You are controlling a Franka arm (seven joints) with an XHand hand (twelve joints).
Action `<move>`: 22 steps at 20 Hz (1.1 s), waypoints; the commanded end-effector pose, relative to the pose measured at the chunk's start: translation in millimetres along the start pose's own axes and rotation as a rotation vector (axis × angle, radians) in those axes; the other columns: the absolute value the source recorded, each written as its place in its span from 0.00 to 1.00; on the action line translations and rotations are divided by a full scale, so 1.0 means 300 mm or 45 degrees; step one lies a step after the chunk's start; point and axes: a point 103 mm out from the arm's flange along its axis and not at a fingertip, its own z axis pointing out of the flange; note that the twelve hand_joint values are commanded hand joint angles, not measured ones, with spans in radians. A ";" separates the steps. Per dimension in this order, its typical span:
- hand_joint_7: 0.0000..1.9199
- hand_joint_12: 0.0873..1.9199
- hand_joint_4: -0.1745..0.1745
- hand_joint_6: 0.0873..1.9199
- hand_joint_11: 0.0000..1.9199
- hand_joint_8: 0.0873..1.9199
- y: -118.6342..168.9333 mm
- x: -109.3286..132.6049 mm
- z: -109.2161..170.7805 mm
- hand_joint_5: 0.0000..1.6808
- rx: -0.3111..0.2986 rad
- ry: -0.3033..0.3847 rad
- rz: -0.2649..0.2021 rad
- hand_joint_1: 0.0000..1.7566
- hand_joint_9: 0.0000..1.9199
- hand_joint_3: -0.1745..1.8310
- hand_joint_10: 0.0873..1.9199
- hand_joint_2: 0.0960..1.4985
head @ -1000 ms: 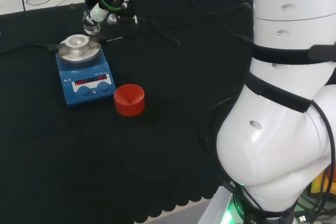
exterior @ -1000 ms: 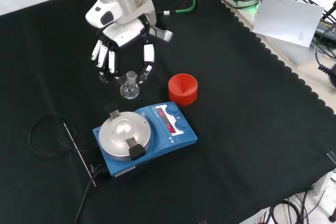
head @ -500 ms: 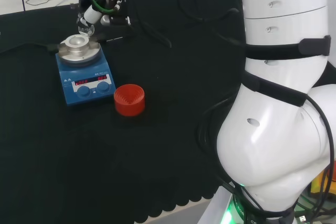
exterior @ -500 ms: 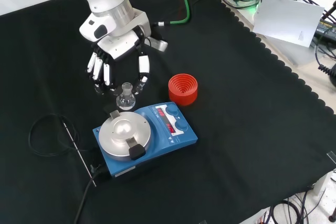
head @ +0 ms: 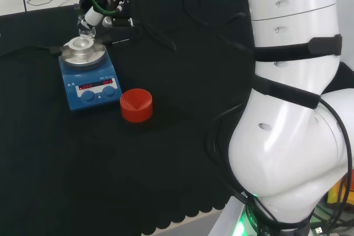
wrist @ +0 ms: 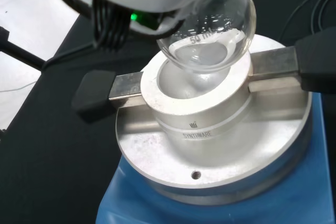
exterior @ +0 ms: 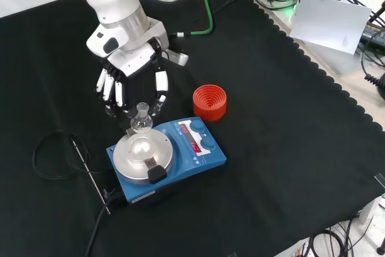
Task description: Place the round-bottom flask on the heater.
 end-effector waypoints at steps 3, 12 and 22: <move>0.36 0.64 1.00 0.43 0.32 0.31 0.038 0.007 0.031 0.71 0.035 -0.009 -0.016 0.64 0.45 0.50 0.24 0.36; 0.36 0.64 1.00 0.43 0.32 0.31 0.053 0.002 0.054 0.71 0.054 -0.002 -0.022 0.64 0.45 0.50 0.24 0.36; 0.36 0.64 1.00 0.44 0.32 0.31 0.072 0.034 0.068 0.71 0.064 -0.021 -0.049 0.64 0.45 0.50 0.24 0.36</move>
